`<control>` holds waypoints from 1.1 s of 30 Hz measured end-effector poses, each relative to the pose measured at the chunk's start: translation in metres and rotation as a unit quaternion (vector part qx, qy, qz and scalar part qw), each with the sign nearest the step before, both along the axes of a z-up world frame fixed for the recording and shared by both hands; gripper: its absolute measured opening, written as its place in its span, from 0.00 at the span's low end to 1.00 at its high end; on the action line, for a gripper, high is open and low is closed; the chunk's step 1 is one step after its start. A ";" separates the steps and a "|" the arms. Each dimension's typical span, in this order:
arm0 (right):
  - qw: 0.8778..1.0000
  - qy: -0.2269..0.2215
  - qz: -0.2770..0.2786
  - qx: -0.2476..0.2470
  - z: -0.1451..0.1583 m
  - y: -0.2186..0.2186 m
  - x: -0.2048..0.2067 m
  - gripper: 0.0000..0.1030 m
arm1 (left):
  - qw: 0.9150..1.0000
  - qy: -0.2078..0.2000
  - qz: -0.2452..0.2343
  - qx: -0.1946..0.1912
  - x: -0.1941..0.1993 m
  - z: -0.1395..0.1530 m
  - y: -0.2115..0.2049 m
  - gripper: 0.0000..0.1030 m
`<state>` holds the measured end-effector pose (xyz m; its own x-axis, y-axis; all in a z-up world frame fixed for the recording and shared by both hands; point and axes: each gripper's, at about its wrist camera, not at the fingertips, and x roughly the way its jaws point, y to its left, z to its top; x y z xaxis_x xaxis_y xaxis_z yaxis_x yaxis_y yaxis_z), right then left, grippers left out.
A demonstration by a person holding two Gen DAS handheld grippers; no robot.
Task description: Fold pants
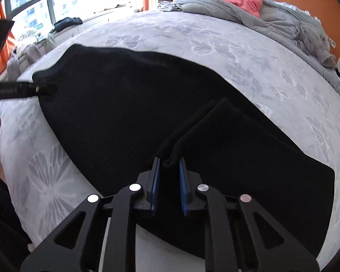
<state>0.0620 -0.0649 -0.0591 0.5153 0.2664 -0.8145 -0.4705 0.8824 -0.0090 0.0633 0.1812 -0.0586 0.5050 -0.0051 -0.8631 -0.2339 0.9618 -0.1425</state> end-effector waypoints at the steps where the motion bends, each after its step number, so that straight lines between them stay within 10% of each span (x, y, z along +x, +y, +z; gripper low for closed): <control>1: 1.000 -0.009 -0.006 0.018 0.011 -0.005 0.002 0.13 | 1.000 0.000 -0.001 -0.003 -0.001 0.000 0.002 0.82; 4: 0.998 -0.011 0.013 0.056 0.019 0.012 0.004 0.13 | 1.000 0.001 0.005 -0.018 -0.004 0.000 0.012 0.82; 8: 0.999 0.017 0.026 -0.011 -0.016 0.029 0.005 0.34 | 1.000 0.009 0.010 -0.023 -0.008 -0.003 0.024 0.82; 11: 0.998 -0.040 0.039 -0.028 0.005 0.037 -0.014 0.73 | 1.000 0.008 0.010 -0.026 -0.015 -0.002 0.033 0.82; 13: 0.997 -0.046 0.045 -0.039 -0.001 0.045 -0.016 0.70 | 1.000 0.002 0.016 -0.022 -0.020 -0.001 0.040 0.82; 15: 0.998 -0.018 0.032 -0.048 -0.019 0.051 -0.003 0.26 | 1.000 0.003 0.021 -0.021 -0.022 -0.002 0.045 0.82; 20: 0.999 -0.048 0.013 0.009 0.011 0.053 0.007 0.04 | 0.999 0.012 0.025 -0.032 -0.022 -0.004 0.049 0.82; 25: 1.000 -0.001 -0.011 0.027 -0.002 0.052 0.016 0.10 | 0.999 0.003 0.033 -0.015 -0.020 -0.003 0.051 0.82; 26: 0.999 0.006 -0.016 0.051 0.003 0.047 0.017 0.15 | 0.999 0.003 0.036 -0.010 -0.019 -0.003 0.052 0.82; 29: 0.996 -0.040 -0.046 0.069 0.026 0.031 0.011 0.73 | 0.999 0.004 0.044 -0.014 -0.018 -0.003 0.059 0.82; 33: 0.992 -0.101 -0.071 0.021 0.042 0.019 0.000 0.83 | 0.995 0.003 0.081 -0.054 -0.015 -0.008 0.081 0.84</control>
